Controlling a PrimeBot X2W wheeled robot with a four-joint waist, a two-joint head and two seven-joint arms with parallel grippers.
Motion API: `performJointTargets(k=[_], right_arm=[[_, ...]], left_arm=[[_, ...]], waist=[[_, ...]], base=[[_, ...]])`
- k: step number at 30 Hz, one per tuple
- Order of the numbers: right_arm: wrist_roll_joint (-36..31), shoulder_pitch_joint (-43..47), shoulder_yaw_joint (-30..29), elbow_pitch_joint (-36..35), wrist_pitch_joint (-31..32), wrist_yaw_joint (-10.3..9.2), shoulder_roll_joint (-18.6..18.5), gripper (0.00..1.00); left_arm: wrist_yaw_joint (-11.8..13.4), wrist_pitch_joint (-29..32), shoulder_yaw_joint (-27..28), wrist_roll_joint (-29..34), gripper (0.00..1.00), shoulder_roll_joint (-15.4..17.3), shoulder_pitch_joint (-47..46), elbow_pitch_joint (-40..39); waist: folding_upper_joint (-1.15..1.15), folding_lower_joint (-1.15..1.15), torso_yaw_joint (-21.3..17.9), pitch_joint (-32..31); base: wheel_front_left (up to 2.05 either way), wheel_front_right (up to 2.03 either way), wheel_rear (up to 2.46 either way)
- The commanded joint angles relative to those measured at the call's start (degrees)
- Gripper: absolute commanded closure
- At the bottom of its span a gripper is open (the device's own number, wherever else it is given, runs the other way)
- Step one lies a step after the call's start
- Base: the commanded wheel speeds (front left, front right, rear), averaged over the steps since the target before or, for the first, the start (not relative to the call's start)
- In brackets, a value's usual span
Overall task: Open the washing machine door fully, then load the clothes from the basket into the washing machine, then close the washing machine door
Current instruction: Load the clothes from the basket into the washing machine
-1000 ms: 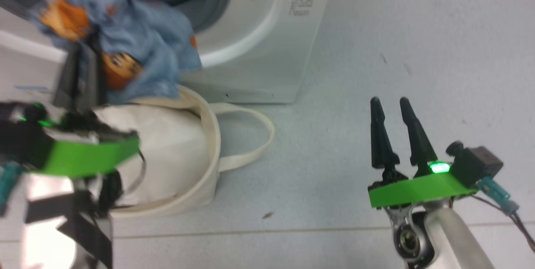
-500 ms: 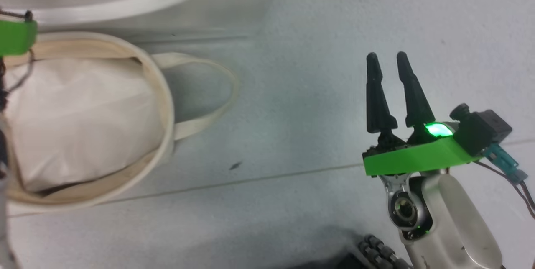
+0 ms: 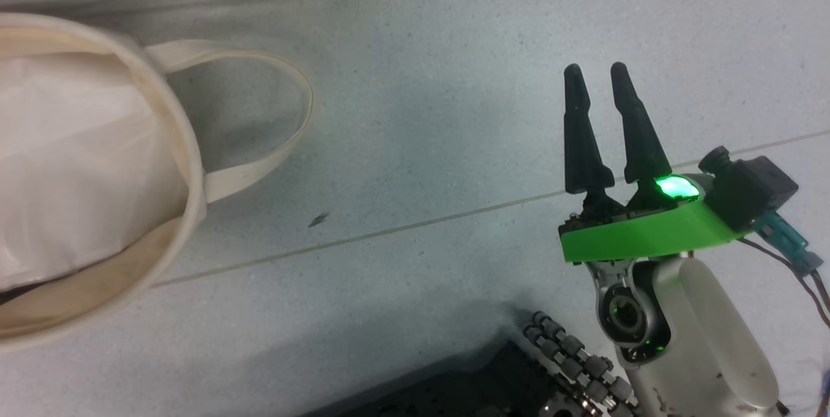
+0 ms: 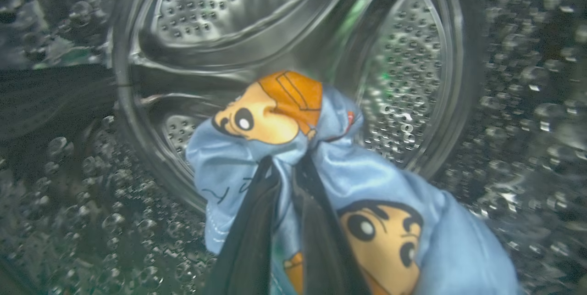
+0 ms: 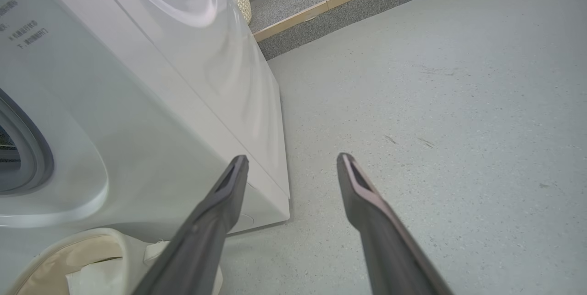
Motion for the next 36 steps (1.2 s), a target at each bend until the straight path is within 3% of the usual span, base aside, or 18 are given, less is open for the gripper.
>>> performJointTargets(k=[1, 8, 12, 13, 20, 29, 36], right_arm=[[0.11, 1.0, 0.81, -1.83, -0.7, 0.01, 0.16, 0.0], [-0.72, 0.57, 1.32, -2.28, -0.7, 0.01, 0.16, 0.0], [-1.82, -0.07, 1.41, -2.32, -0.7, 0.01, 0.16, 0.0], [-2.11, -0.3, 1.52, -2.25, -0.7, 0.01, 0.16, 0.0], [-2.6, -0.98, 2.06, -1.51, -0.7, 0.01, 0.16, 0.0], [-7.13, -1.35, -1.47, -0.66, -0.7, 0.01, 0.16, 0.0], [-7.96, 1.18, -2.11, 0.42, -0.7, 0.01, 0.16, 0.0]], left_arm=[[0.75, -0.25, 1.23, -0.16, 1.0, 3.72, -1.51, -1.27], [0.27, -0.25, -2.05, -0.21, 1.0, 4.16, -6.71, 4.09], [0.79, -0.25, -3.13, -0.74, 1.0, 4.14, -9.44, 2.95], [0.35, -0.25, -3.58, -1.02, 0.0, 4.21, -9.11, 2.81], [0.34, -0.25, -2.09, -5.97, 0.0, 1.4, -4.08, -0.74], [-4.9, -0.25, 1.68, -9.86, 0.0, -7.22, 13.49, -5.77], [-7.73, -0.25, 2.66, -8.71, 0.0, -13.26, 28.71, -6.53]], waist=[[0.0, -0.01, -0.19, 0.86], [0.0, -0.01, 0.22, 2.99], [0.0, -0.01, 0.27, 3.89], [0.0, -0.01, 0.24, 3.86], [0.0, -0.01, 1.15, 1.12], [0.0, -0.01, 4.48, -9.96], [0.0, -0.01, 6.97, -20.01]], base=[[0.0, 0.0, 0.0], [0.0, 0.0, 0.0], [0.0, 0.0, 0.0], [0.0, 0.0, 0.0], [0.0, 0.0, 0.0], [0.0, 0.0, 0.0], [0.0, 0.0, 0.0]])
